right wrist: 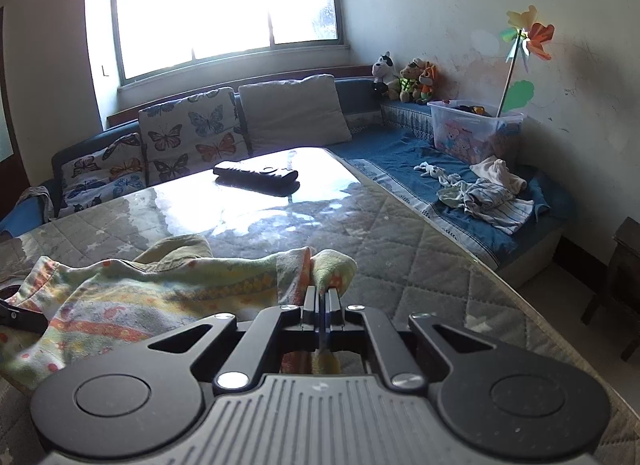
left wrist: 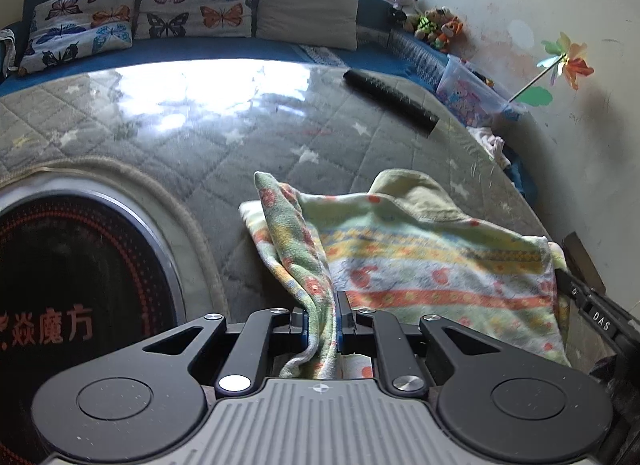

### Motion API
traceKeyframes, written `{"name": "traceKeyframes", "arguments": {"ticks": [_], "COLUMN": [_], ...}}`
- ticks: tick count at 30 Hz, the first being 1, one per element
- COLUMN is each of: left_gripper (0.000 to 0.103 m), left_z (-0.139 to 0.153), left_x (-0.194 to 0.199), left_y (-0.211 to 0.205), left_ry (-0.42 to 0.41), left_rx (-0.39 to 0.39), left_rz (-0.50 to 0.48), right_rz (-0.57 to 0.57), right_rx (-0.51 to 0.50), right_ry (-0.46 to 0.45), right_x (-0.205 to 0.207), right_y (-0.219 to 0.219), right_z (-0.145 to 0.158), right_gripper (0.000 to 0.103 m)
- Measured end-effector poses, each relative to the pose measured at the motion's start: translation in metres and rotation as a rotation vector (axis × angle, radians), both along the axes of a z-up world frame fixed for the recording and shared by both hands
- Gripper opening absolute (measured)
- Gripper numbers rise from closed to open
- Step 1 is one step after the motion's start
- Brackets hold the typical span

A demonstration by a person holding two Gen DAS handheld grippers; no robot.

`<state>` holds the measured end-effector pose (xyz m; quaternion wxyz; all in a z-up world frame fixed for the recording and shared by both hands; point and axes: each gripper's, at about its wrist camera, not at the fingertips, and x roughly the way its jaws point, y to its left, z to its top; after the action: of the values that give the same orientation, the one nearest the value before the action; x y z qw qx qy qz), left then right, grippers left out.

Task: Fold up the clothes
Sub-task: 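Lower the folded shirt onto the table and open both grippers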

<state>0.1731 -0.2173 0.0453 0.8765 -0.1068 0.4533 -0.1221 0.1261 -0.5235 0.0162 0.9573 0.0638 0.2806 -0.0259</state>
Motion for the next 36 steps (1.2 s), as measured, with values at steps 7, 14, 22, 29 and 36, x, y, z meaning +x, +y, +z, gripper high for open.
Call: {"name": "traceKeyframes", "arguments": {"ticks": [7, 14, 22, 29, 36], "left_gripper": [0.013, 0.024, 0.052, 0.048, 0.032], "left_z": [-0.007, -0.005, 0.011, 0.015, 0.008], "left_x": [-0.02, -0.035, -0.038, -0.03, -0.008], "left_y": [0.002, 0.001, -0.003, -0.02, -0.04], "left_ry": [0.013, -0.007, -0.1, -0.128, -0.118], "left_rx": [-0.003, 0.026, 0.102, 0.067, 0.037], "left_rz": [-0.051, -0.06, -0.043, -0.107, -0.164], "right_rz": [0.004, -0.007, 0.121, 0.266, 0.34], "right_rx": [-0.021, -0.015, 0.055, 0.096, 0.042], "right_ry": [0.019, 0.042, 0.016, 0.055, 0.082], "right_x": [-0.016, -0.025, -0.036, -0.026, -0.013], "right_y": [-0.006, -0.008, 0.019, 0.06, 0.085], "right_z": [-0.003, -0.005, 0.012, 0.0, -0.006], "right_gripper": [0.002, 0.004, 0.016, 0.025, 0.04]}}
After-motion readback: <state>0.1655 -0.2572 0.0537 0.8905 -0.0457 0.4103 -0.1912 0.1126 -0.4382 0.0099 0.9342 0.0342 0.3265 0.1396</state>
